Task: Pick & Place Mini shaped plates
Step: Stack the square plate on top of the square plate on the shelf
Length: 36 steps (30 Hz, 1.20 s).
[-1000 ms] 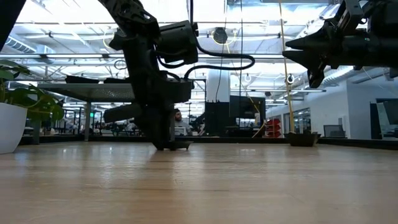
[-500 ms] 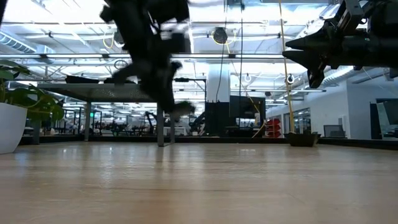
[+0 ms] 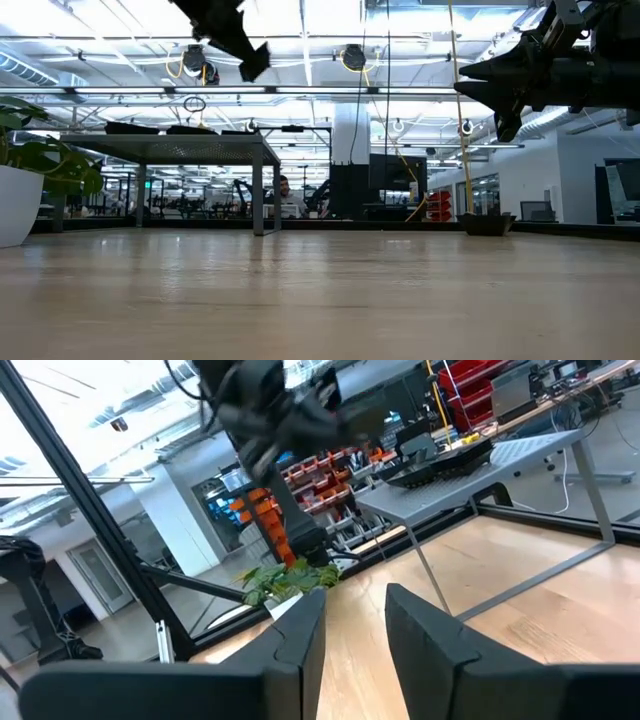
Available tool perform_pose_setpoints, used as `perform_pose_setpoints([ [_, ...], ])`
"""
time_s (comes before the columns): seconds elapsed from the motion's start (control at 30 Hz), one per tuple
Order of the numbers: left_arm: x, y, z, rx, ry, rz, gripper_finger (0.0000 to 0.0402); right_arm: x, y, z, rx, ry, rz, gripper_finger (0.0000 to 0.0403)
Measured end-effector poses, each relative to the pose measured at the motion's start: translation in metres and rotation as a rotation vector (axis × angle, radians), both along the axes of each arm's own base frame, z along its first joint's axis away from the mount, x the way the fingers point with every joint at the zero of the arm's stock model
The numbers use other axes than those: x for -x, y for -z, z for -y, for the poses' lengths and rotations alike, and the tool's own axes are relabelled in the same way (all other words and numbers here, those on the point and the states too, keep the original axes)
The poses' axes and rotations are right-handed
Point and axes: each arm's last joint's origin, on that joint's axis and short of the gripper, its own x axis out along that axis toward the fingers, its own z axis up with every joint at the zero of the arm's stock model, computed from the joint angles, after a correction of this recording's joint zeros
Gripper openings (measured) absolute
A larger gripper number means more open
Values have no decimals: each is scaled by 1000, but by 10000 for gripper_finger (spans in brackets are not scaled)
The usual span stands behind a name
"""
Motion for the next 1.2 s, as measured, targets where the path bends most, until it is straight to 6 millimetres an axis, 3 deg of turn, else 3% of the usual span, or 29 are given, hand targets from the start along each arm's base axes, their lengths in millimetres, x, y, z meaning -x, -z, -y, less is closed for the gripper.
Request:
perform_pose_setpoints([
  [0.2, 14, -8, -35, 77, -289, 153, 14, 0, 0, 0, 0, 0, 0, 94],
  [0.5, 13, 12, -78, 232, -551, 225, 9, 0, 0, 0, 0, 0, 0, 94],
  [0.67, 10, 21, -86, 255, -459, 119, 17, 0, 0, 0, 0, 0, 0, 94],
  [0.83, 11, 21, -89, 177, -223, -30, 5, 0, 0, 0, 0, 0, 0, 94],
  [1.0, 15, 21, -92, 60, -75, -167, 18, 0, 0, 0, 0, 0, 0, 94],
  [1.2, 21, 26, -101, 34, -60, -260, 5, 0, 0, 0, 0, 0, 1, 94],
])
